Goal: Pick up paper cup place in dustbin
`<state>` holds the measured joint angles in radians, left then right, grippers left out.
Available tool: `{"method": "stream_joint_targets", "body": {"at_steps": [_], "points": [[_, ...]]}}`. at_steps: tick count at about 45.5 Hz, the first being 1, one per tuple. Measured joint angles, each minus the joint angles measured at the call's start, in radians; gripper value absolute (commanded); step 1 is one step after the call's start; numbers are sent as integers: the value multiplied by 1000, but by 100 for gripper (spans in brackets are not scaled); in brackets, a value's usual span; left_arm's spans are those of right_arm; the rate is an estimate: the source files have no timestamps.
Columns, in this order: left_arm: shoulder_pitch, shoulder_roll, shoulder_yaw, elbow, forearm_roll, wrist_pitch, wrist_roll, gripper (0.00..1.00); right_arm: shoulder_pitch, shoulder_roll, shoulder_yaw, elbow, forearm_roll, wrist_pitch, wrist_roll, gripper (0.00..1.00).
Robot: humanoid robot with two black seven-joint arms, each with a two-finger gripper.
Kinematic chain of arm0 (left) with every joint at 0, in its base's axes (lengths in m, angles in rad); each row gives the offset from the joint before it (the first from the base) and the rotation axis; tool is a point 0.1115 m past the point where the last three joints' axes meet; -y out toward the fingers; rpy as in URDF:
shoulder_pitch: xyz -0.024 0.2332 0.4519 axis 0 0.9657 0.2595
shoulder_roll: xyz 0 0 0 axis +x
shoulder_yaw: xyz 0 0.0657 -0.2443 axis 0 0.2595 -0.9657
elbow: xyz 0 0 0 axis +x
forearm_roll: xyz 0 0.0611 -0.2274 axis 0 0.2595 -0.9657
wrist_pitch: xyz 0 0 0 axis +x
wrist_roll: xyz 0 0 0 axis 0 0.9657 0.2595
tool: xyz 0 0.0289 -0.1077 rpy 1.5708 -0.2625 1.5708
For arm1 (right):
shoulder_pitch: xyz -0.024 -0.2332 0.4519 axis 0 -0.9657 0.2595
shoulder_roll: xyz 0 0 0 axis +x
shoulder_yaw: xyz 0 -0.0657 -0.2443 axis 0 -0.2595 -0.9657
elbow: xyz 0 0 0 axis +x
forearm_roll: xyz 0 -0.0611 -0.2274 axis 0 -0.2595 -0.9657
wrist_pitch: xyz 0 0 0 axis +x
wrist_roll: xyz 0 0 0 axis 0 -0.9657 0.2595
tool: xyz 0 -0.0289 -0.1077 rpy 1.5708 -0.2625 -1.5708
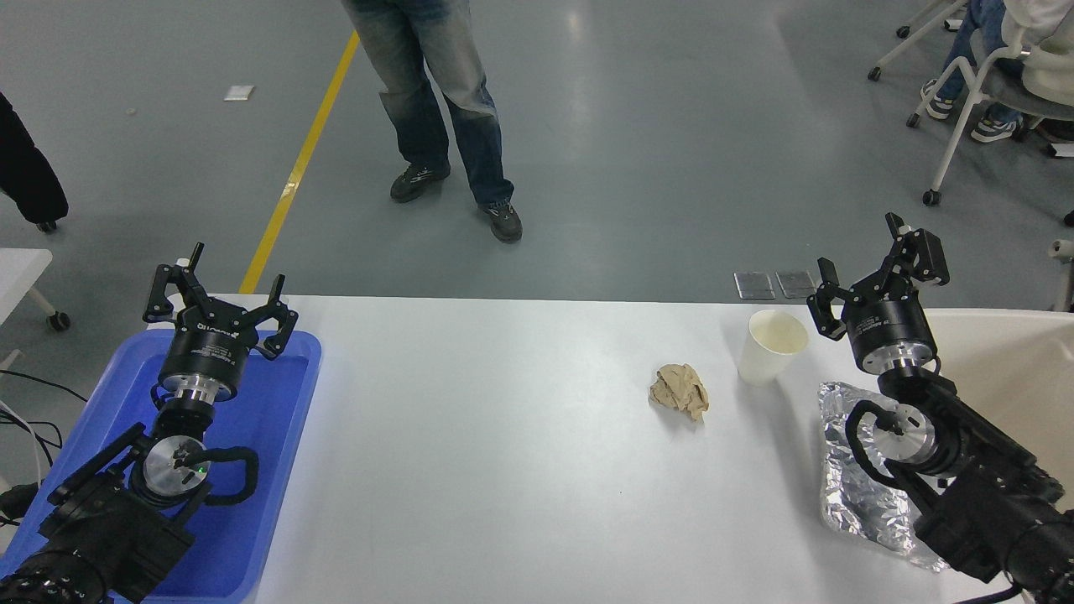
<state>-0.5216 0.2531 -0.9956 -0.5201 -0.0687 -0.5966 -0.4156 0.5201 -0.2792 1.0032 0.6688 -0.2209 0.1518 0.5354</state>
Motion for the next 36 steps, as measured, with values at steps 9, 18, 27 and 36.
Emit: {"method": "stream_joint_targets", "body": {"at_steps": [9,18,27,36], "points": [[0,0,0,0,0,0,0,100,0,0,0,0,0,0,0,100],[0,0,0,0,0,0,0,100,-4,0,0,0,0,0,0,100],[0,0,0,0,0,0,0,100,-7,3,0,0,0,0,0,100],[0,0,0,0,0,0,0,100,-8,7,0,0,0,0,0,100]]}}
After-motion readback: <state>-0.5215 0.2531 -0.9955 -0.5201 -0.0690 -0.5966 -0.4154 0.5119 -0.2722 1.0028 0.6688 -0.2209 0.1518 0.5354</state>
